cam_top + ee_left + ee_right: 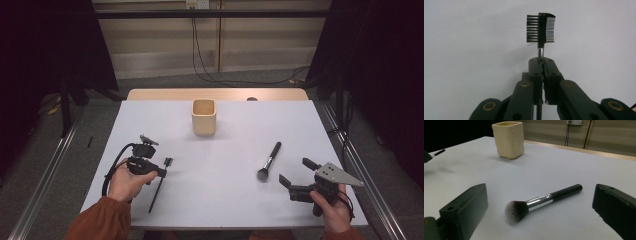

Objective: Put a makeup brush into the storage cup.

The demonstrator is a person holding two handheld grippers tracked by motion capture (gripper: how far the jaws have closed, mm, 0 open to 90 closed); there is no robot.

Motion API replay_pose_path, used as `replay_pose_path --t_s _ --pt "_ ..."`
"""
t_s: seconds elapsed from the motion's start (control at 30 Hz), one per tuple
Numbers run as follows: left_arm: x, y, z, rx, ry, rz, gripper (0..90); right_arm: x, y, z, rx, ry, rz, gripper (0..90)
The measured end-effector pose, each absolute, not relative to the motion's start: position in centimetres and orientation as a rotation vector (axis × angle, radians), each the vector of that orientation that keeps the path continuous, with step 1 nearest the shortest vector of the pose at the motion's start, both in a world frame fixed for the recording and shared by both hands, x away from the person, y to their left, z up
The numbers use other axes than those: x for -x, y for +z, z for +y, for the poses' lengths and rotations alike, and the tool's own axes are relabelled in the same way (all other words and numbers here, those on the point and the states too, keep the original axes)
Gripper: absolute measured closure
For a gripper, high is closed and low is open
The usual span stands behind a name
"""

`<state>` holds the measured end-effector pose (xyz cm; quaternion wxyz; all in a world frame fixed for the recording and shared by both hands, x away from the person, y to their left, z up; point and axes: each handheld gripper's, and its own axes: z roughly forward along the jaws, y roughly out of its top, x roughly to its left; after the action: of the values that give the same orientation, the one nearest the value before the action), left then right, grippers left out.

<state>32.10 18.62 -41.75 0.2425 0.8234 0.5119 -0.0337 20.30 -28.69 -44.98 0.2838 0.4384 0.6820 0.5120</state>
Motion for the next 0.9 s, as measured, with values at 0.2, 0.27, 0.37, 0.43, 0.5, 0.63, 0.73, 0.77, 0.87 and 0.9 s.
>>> replay_pose_path --t_s 0.2,0.27,0.37,0.43,0.5,0.63,0.73,0.77,0.87,0.9 --pt "-31.6 -41.6 18.8 -2.184 -0.047 1.35 86.2 -20.3 -45.0 -28.7 -1.174 1.371 1.825 0.0" --pt "-31.2 -41.6 18.8 -2.127 -0.028 1.342 86.2 -20.3 -45.0 -28.7 -1.175 1.371 1.824 0.0" --pt "-30.7 -41.5 18.8 -2.088 0.008 1.316 86.2 -20.3 -45.0 -28.7 -1.176 1.374 1.824 0.0" --pt "-30.4 -41.4 18.8 -2.072 0.039 1.301 86.2 -20.3 -45.0 -28.7 -1.172 1.375 1.824 0.0" --pt "-30.2 -41.3 18.9 -2.036 0.083 1.267 86.2 -20.3 -45.0 -28.7 -1.174 1.376 1.823 0.0" --pt "-30.0 -41.2 19.2 -1.959 0.08 1.235 86.2 -20.3 -44.9 -28.7 -1.176 1.376 1.822 0.0" --pt "-29.8 -40.9 19.3 -1.938 0.098 1.214 86.2 -20.3 -45.0 -28.7 -1.175 1.376 1.822 0.0" --pt "-29.7 -40.8 19.3 -1.931 0.109 1.205 86.2 -20.3 -45.0 -28.7 -1.176 1.377 1.821 0.0" --pt "-29.6 -40.5 19.3 -1.915 0.137 1.179 86.2 -20.3 -45.0 -28.7 -1.178 1.377 1.822 0.0" --pt "-29.4 -40.4 19.3 -1.899 0.156 1.164 86.2 -20.3 -45.0 -28.7 -1.178 1.377 1.822 0.0"
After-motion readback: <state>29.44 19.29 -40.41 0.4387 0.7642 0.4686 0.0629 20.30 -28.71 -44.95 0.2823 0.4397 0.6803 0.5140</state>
